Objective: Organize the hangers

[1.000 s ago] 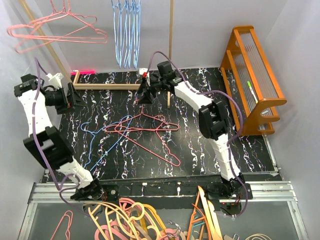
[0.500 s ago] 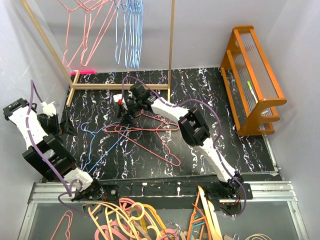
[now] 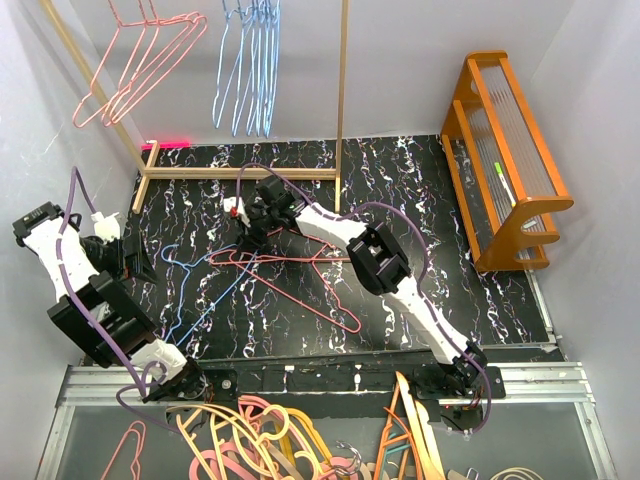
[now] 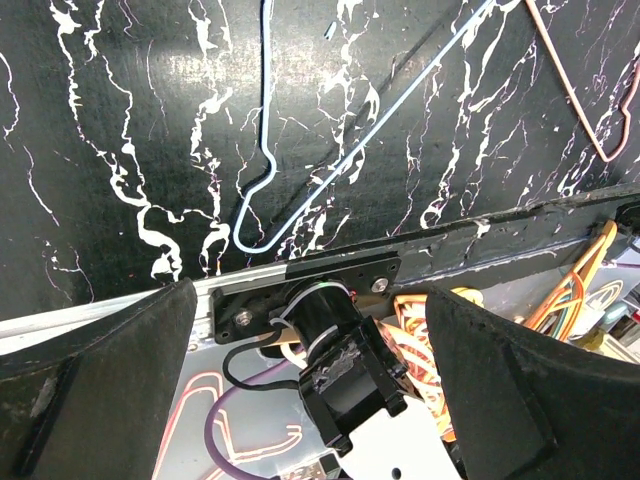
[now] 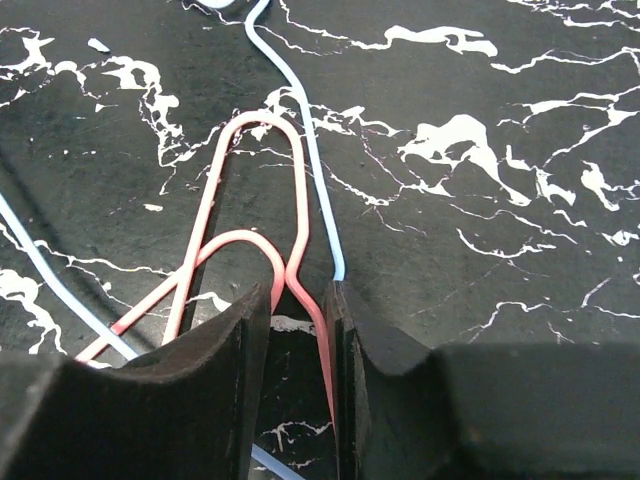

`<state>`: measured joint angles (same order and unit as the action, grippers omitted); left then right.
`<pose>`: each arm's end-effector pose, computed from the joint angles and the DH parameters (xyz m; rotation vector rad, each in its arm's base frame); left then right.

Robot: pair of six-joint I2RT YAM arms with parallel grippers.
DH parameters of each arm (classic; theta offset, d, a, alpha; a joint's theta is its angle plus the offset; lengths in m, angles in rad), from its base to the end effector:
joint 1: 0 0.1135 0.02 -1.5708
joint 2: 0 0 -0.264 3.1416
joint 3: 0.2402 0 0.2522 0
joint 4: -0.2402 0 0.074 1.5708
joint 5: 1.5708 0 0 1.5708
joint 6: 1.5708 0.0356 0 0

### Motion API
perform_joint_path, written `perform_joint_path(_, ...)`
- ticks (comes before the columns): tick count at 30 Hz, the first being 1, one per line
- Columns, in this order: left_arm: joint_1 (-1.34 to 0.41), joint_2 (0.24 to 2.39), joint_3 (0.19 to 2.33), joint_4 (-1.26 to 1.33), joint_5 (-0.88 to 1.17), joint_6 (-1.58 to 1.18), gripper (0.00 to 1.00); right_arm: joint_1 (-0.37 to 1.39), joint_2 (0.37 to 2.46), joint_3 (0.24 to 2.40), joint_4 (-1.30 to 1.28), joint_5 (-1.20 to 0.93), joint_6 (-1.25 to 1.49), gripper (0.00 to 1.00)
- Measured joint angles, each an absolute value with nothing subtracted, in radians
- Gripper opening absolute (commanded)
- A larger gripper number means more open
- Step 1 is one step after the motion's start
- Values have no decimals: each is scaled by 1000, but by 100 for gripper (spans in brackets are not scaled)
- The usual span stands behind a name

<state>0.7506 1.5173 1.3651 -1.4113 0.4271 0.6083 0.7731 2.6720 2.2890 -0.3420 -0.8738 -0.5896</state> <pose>0.1986 0.1651 0.2929 -0.1989 2.8229 -0.4709 0.3943 0.4229 0.1328 -1.7098 1.3891 1.0914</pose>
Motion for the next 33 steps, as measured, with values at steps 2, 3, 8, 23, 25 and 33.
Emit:
perform_joint_path(2, 751, 1520, 1365, -1411, 432, 605, 97, 773, 2674, 2289, -335, -874, -576, 45)
perform_joint_path(3, 751, 1522, 1365, -1411, 434, 603, 97, 773, 2671, 2284, -327, -873, -575, 50)
perform_joint_path(8, 751, 1530, 1358, -1411, 443, 602, 97, 765, 2574, 2111, -303, -917, -602, 61)
perform_joint_path(23, 751, 1599, 1323, -1411, 464, 606, 97, 740, 2377, 1991, -670, -1088, -999, 61)
perform_joint_path(25, 751, 1604, 1322, -1411, 466, 606, 97, 751, 2378, 1996, -695, -1087, -1031, 60)
perform_joint_path(33, 751, 1638, 1319, -1411, 478, 606, 97, 817, 2422, 2111, -727, -1088, -1082, 60)
